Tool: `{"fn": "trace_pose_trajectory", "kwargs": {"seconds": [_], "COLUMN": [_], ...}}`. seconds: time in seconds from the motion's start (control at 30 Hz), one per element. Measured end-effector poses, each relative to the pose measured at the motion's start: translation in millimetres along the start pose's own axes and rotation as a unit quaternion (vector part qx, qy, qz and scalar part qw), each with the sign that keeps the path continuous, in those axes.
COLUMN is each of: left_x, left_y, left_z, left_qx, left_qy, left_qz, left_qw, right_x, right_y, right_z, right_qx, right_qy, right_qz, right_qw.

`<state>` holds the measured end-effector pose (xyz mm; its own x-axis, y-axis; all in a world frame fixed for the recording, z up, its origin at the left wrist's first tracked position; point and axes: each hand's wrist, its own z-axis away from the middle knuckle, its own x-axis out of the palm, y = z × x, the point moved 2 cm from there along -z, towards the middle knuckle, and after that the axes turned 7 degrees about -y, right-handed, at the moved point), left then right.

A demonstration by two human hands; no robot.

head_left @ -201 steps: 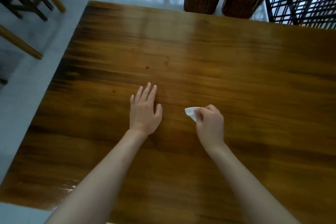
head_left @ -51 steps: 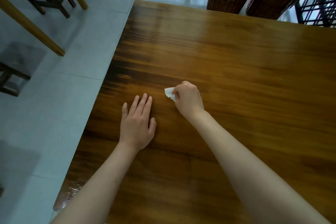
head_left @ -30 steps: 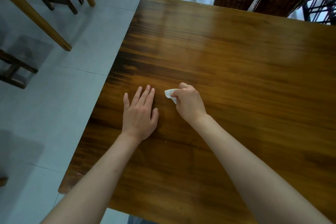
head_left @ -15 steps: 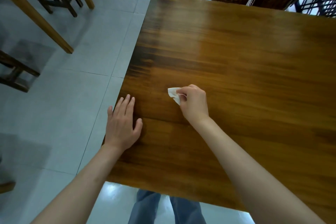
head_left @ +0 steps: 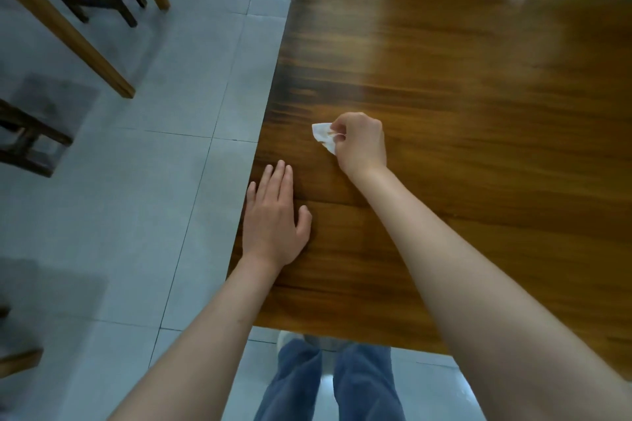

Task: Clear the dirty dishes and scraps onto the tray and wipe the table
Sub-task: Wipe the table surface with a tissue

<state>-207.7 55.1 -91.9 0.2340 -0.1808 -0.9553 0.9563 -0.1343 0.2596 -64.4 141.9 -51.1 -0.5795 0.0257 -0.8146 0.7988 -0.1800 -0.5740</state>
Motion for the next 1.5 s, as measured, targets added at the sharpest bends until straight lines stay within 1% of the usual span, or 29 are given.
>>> {"fn": "trace_pose_trajectory", "kwargs": {"seconds": [0.13,0.23,0.43,0.57,0.63,0.7,0.77,0.8,0.87,0.97,1.03,1.17,1.27,1.5], "left_x": [-1,-2,-1,-1,-1,-1,-1,-1,-1,0,0,0,0,1], "left_y": [-1,1,1,1,1,1,1,1,1,0,0,1,1,2], "left_z": [0,0,0,0,0,0,0,0,0,0,0,-1,0,0], "left_qx": [0.0,-0.002,-0.014,-0.018,-0.018,-0.018,-0.018,-0.018,-0.018,-0.016,-0.016,-0.015,-0.015,-0.009], "left_qy": [0.001,0.003,0.007,0.007,0.008,0.011,0.012,0.012,0.012,0.012,0.013,0.016,0.017,0.007], "left_qz": [0.003,0.008,0.01,0.009,0.01,0.011,0.014,0.014,0.014,0.014,0.013,0.011,0.01,0.003], "left_qw": [1.0,1.0,1.0,1.0,1.0,1.0,1.0,1.0,1.0,1.0,1.0,1.0,1.0,1.0], "right_x": [12,15,14,13,10,5,3,4,10,18,19,18,18,7], "right_y": [-4,-4,-5,-2,0,1,-2,-4,-8,-5,-2,0,3,13], "right_z": [-3,-1,13,24,25,24,24,26,29,30,32,39,45,71], "right_qx": [0.007,-0.019,-0.06,-0.088,-0.088,-0.061,-0.03,-0.018,-0.003,-0.006,-0.027,-0.071,-0.092,-0.103], "right_qy": [-0.04,-0.067,-0.108,-0.131,-0.141,-0.111,-0.037,-0.004,0.019,-0.007,-0.011,0.001,-0.013,-0.043], "right_qz": [0.023,0.036,0.025,0.046,0.049,0.017,-0.019,-0.024,-0.003,0.044,0.068,0.075,0.091,0.124], "right_qw": [0.999,0.997,0.992,0.986,0.985,0.992,0.999,1.0,1.0,0.999,0.997,0.995,0.991,0.986]}}
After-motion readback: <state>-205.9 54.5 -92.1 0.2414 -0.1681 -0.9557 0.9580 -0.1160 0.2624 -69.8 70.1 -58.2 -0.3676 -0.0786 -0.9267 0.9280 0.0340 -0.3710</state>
